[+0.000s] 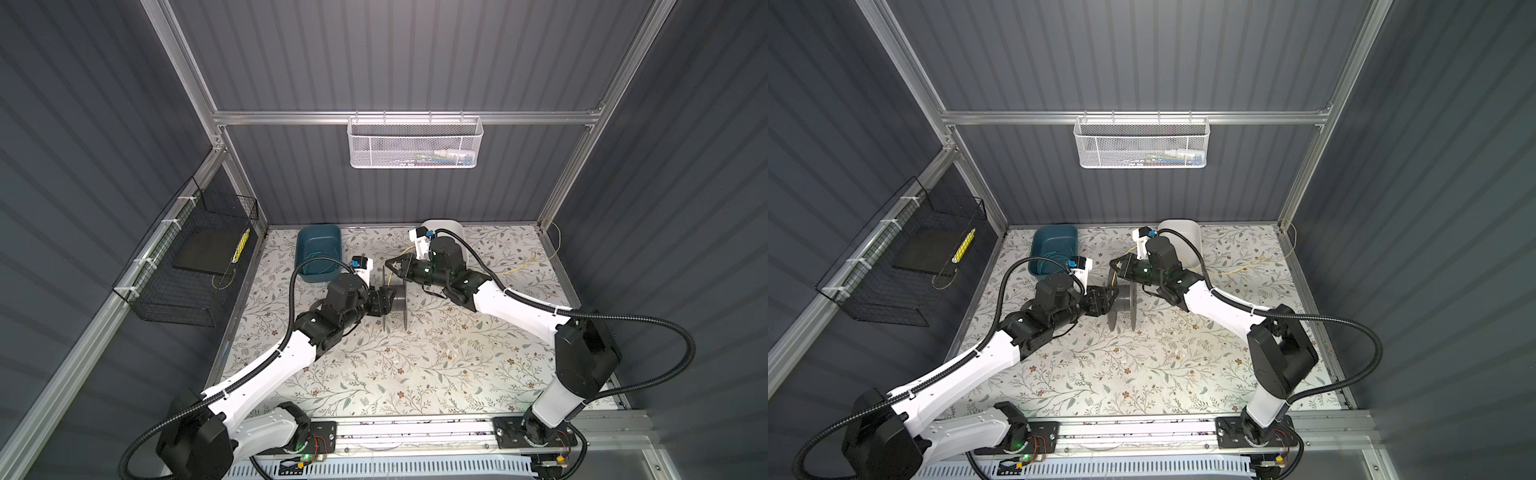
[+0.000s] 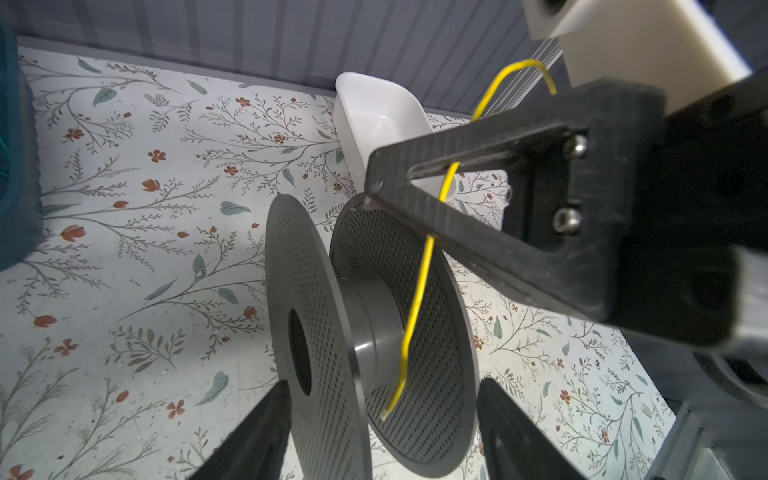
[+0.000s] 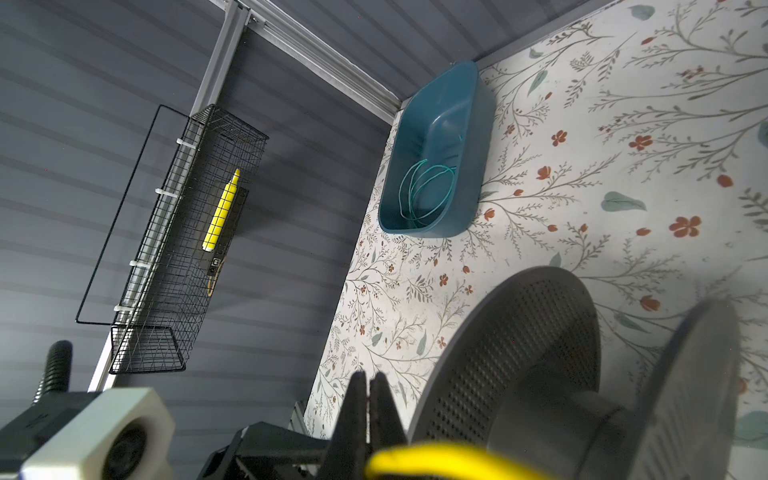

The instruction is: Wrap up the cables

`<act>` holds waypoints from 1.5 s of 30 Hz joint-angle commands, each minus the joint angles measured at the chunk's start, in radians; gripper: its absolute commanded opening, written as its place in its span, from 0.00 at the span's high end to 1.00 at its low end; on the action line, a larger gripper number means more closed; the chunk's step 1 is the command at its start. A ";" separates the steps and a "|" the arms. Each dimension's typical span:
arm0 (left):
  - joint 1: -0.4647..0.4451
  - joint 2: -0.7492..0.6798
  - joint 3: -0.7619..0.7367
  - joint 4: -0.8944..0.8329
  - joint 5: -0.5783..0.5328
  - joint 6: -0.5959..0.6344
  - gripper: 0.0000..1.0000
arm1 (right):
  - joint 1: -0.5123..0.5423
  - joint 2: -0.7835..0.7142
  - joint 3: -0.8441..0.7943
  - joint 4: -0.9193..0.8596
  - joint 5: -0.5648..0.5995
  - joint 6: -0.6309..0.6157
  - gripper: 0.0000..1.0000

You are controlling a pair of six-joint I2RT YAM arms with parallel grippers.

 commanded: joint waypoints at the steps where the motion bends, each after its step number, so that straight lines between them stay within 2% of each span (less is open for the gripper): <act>1: 0.007 0.025 -0.006 0.064 0.004 0.020 0.34 | 0.011 0.019 0.007 0.021 -0.007 0.003 1.00; 13: 0.010 0.063 -0.027 0.072 -0.042 0.005 0.44 | 0.024 0.041 -0.020 0.033 -0.006 0.013 1.00; 21: 0.010 0.071 -0.046 0.066 -0.058 -0.005 0.57 | 0.029 0.048 -0.039 0.054 -0.007 0.028 1.00; 27: 0.010 0.080 -0.047 0.046 -0.068 -0.009 0.63 | 0.032 0.054 -0.046 0.066 -0.009 0.037 1.00; 36: 0.009 0.088 -0.007 -0.030 -0.131 -0.035 0.76 | 0.038 0.060 -0.062 0.088 -0.010 0.053 1.00; 45: 0.009 0.114 -0.012 -0.022 -0.076 -0.010 0.80 | 0.038 0.065 -0.072 0.104 -0.014 0.066 1.00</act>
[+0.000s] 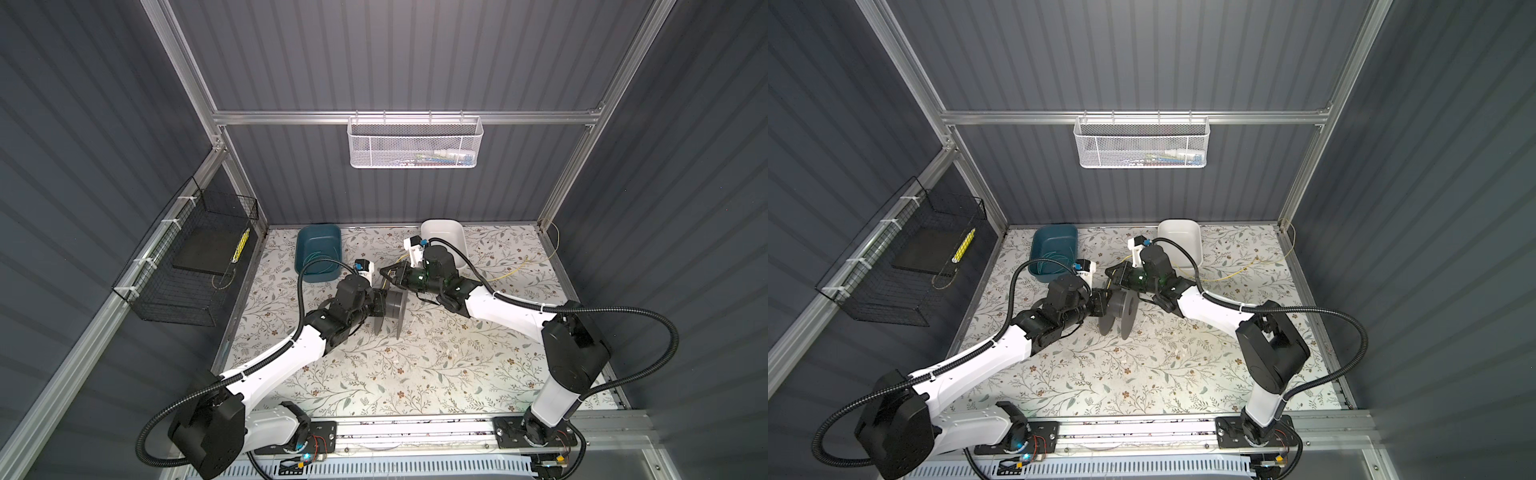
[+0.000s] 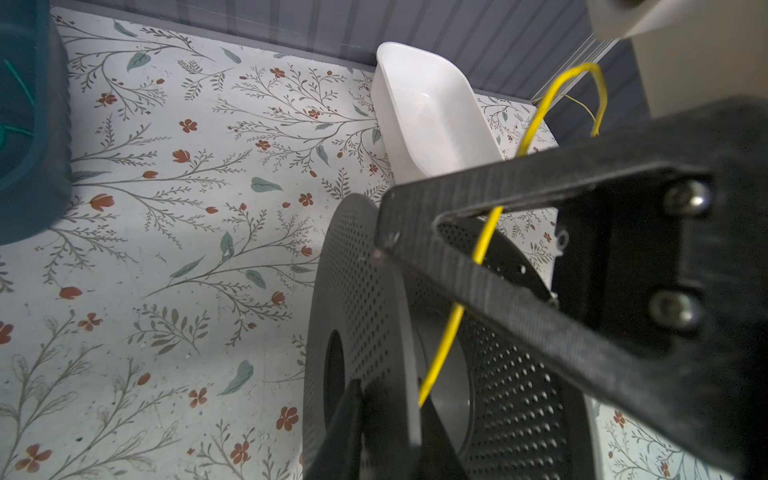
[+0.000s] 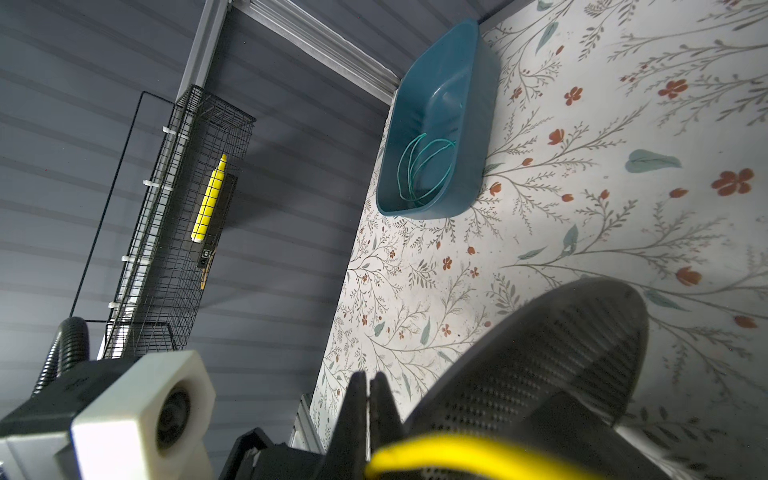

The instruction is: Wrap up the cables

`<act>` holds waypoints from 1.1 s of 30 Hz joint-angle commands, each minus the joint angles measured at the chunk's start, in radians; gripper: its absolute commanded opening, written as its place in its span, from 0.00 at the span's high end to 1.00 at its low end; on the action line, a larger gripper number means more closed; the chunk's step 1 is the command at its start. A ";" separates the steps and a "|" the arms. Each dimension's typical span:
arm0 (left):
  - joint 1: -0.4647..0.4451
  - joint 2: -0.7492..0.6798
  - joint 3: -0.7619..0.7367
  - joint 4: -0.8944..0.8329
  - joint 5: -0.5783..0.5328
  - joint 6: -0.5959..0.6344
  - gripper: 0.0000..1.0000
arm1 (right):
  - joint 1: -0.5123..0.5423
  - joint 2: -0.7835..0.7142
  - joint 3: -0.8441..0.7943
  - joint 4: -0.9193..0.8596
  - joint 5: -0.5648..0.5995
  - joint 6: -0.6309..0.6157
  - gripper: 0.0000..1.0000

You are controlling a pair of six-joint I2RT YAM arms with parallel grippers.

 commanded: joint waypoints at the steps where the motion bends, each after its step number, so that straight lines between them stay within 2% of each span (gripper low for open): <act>1: 0.009 0.027 0.004 -0.051 0.000 0.010 0.80 | 0.007 0.018 -0.017 0.006 -0.015 0.008 1.00; 3: 0.010 0.029 -0.004 -0.055 -0.006 0.009 0.83 | 0.006 0.018 -0.021 0.009 -0.015 0.012 1.00; 5: 0.009 0.030 -0.009 -0.059 -0.009 0.004 0.91 | 0.006 0.017 -0.022 0.014 -0.015 0.013 1.00; 11: 0.009 0.025 -0.001 -0.079 -0.021 0.018 1.00 | 0.007 0.020 -0.026 0.022 -0.015 0.019 1.00; 22: 0.009 -0.023 -0.011 -0.101 -0.016 0.041 1.00 | -0.008 -0.008 -0.047 0.025 -0.004 0.021 0.99; 23: 0.009 -0.034 -0.011 -0.105 -0.019 0.044 1.00 | -0.013 -0.016 -0.048 0.023 -0.004 0.022 0.90; 26: 0.009 -0.063 -0.002 -0.137 -0.030 0.044 1.00 | -0.031 -0.055 -0.055 0.016 -0.004 0.022 0.80; 29: 0.009 -0.077 0.013 -0.171 -0.044 0.051 1.00 | -0.044 -0.102 -0.063 -0.007 0.004 0.021 0.61; 31: 0.010 -0.088 0.015 -0.185 -0.061 0.051 1.00 | -0.051 -0.131 -0.079 -0.019 0.004 0.028 0.54; 33: 0.009 -0.099 0.014 -0.192 -0.082 0.051 1.00 | -0.063 -0.163 -0.109 -0.024 0.004 0.039 0.52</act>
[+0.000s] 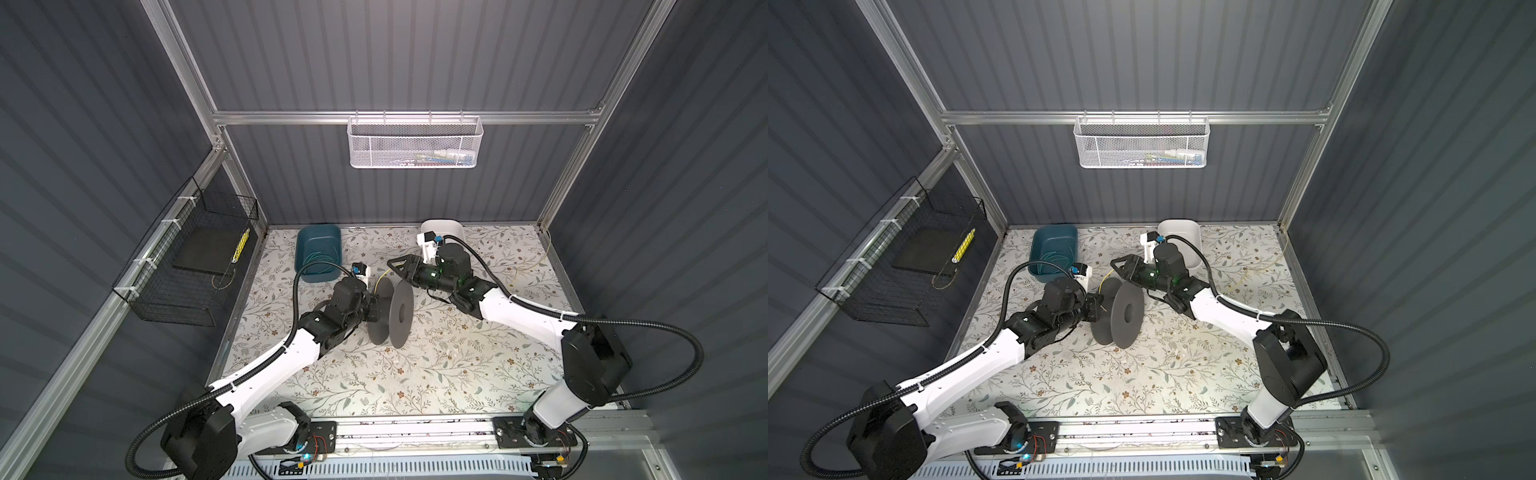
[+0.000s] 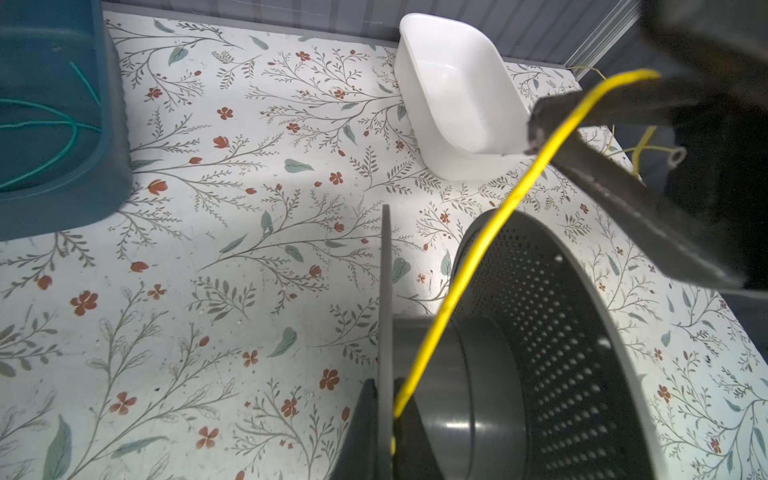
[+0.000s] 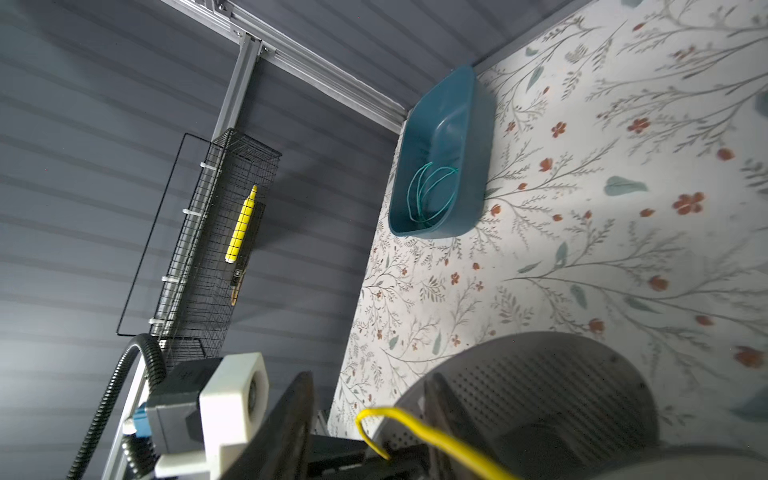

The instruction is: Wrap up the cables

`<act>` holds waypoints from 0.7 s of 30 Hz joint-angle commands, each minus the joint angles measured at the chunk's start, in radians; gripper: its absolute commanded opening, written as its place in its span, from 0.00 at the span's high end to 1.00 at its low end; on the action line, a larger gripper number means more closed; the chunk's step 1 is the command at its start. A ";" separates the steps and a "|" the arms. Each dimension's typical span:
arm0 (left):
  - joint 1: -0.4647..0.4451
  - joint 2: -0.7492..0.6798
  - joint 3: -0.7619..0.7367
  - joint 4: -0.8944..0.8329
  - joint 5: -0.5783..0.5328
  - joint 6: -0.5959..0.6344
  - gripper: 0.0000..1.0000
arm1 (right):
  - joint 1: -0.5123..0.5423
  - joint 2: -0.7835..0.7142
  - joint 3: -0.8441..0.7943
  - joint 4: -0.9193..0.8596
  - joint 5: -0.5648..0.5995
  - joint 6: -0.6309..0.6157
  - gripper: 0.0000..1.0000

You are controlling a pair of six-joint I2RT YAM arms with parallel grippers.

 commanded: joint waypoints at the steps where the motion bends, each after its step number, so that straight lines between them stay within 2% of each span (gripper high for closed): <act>1: 0.007 -0.033 0.014 -0.048 -0.046 -0.016 1.00 | -0.016 -0.058 -0.049 -0.034 0.000 0.004 0.52; 5: 0.007 -0.042 0.024 -0.068 -0.078 -0.009 1.00 | -0.052 -0.151 -0.155 -0.044 -0.020 0.029 0.48; 10: 0.007 -0.072 0.032 -0.105 -0.159 -0.006 1.00 | -0.110 -0.350 -0.318 -0.159 -0.001 0.005 0.44; 14: 0.008 -0.086 0.026 -0.106 -0.188 0.000 1.00 | -0.231 -0.554 -0.411 -0.306 0.063 -0.059 0.40; 16: 0.008 -0.088 0.026 -0.107 -0.196 0.001 1.00 | -0.314 -0.635 -0.427 -0.378 0.107 -0.118 0.33; 17: 0.008 -0.089 0.024 -0.104 -0.199 0.004 1.00 | -0.363 -0.674 -0.439 -0.400 0.136 -0.141 0.25; 20: 0.008 -0.090 0.020 -0.101 -0.204 0.006 1.00 | -0.492 -0.753 -0.471 -0.390 0.207 -0.197 0.09; 21: 0.009 -0.090 0.017 -0.099 -0.204 0.005 1.00 | -0.529 -0.762 -0.480 -0.375 0.218 -0.211 0.07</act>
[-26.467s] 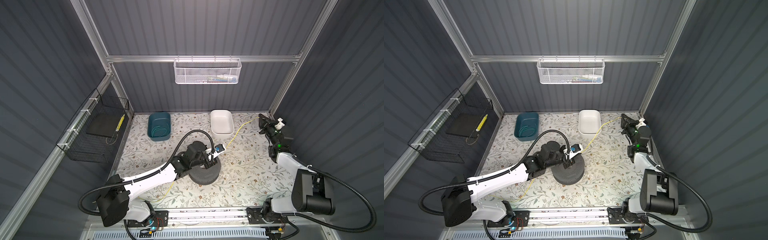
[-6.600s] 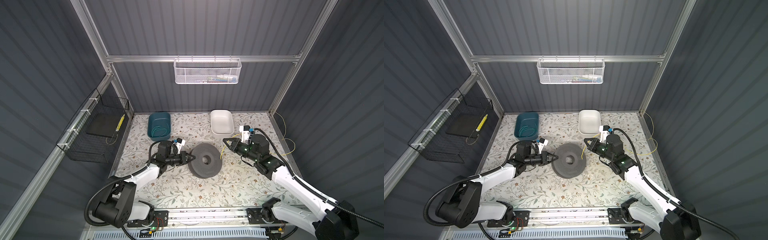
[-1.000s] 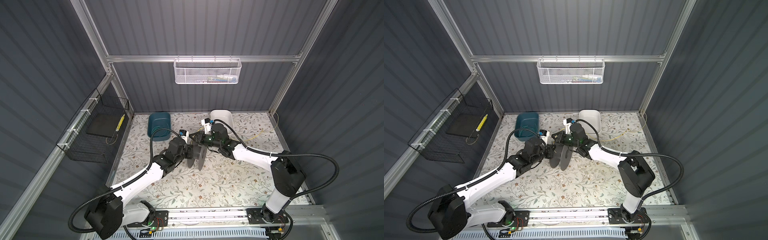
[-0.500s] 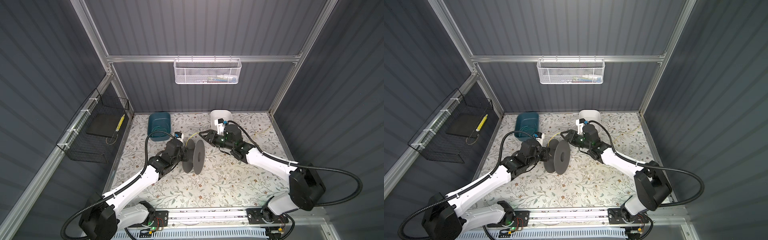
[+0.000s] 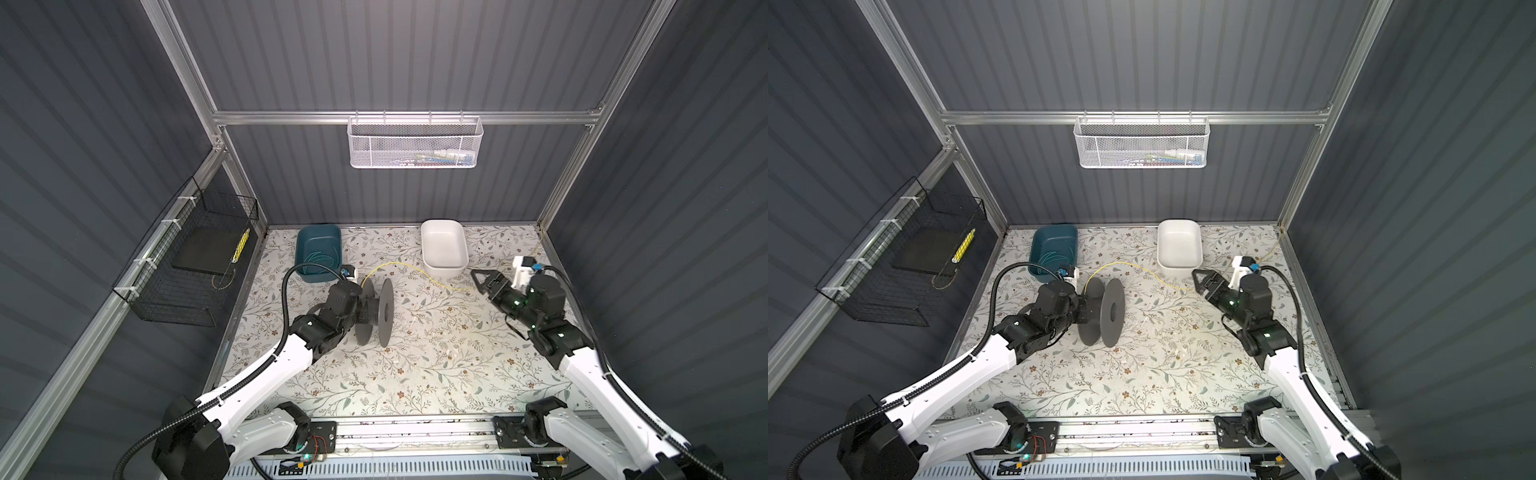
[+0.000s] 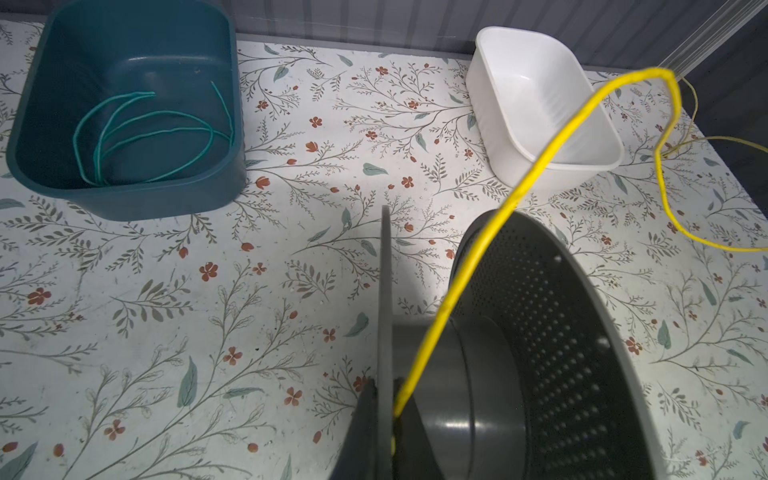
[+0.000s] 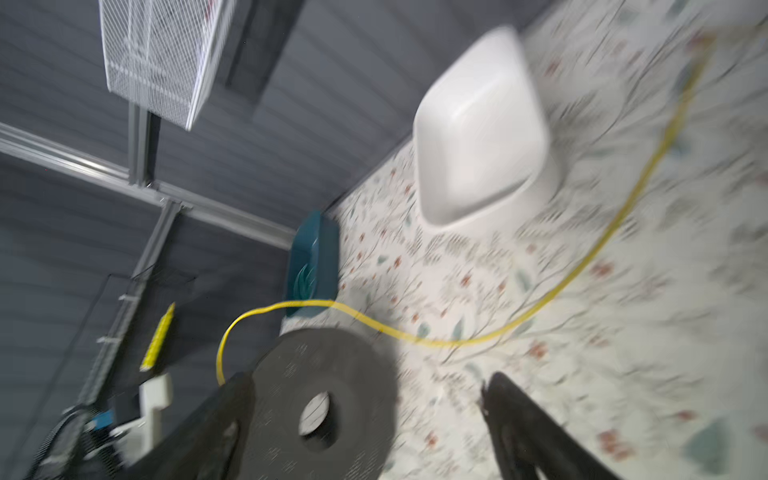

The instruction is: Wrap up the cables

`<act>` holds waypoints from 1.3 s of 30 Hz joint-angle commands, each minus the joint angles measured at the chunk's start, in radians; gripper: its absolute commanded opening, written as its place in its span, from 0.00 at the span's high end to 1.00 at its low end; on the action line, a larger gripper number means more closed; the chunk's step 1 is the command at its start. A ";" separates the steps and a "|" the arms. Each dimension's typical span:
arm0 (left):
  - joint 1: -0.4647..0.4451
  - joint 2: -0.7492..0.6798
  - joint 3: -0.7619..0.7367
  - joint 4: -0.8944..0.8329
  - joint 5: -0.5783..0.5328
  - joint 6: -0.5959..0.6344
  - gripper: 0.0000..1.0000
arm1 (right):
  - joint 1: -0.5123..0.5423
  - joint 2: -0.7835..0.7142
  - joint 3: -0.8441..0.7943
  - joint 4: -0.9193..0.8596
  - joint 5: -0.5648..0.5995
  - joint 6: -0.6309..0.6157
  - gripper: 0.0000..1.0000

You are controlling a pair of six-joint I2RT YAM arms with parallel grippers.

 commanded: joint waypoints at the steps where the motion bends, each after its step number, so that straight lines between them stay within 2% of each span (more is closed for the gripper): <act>1: 0.006 -0.024 0.014 0.017 -0.025 0.004 1.00 | -0.116 -0.026 -0.040 -0.008 0.068 -0.089 0.04; 2: 0.006 -0.025 0.014 0.019 -0.023 0.003 1.00 | -0.161 -0.014 -0.045 0.021 0.043 -0.073 0.01; 5: 0.006 -0.022 0.012 0.025 -0.019 0.006 1.00 | -0.277 0.077 -0.044 0.121 -0.047 0.031 0.01; 9: 0.006 -0.023 0.013 0.029 -0.010 0.003 1.00 | -0.378 0.238 -0.066 0.345 -0.177 0.128 0.01; 10: 0.006 -0.023 0.013 0.027 -0.008 0.003 1.00 | -0.402 0.306 -0.069 0.404 -0.209 0.166 0.07; 12: 0.006 -0.028 0.010 0.026 -0.008 0.004 1.00 | -0.446 0.415 -0.043 0.424 -0.266 0.259 0.26; 14: 0.006 -0.035 0.007 0.025 -0.013 0.001 1.00 | -0.476 0.553 -0.025 0.520 -0.331 0.351 0.45; 16: 0.006 -0.039 0.007 0.023 -0.014 0.001 1.00 | -0.489 0.700 -0.020 0.699 -0.397 0.483 0.54; 18: 0.006 -0.042 0.008 0.018 -0.016 0.003 1.00 | -0.489 0.852 0.003 0.888 -0.437 0.601 0.55; 21: 0.006 -0.046 0.010 0.013 -0.020 0.007 1.00 | -0.486 1.016 0.059 1.045 -0.448 0.726 0.54; 29: 0.007 -0.041 0.025 0.008 -0.024 0.020 1.00 | -0.479 1.138 0.200 0.956 -0.387 0.707 0.46; 32: 0.006 -0.022 0.030 0.015 -0.019 0.020 1.00 | -0.470 1.196 0.281 0.902 -0.392 0.716 0.46; 39: 0.006 -0.010 0.039 0.027 -0.028 0.029 1.00 | -0.459 1.208 0.289 0.841 -0.357 0.705 0.47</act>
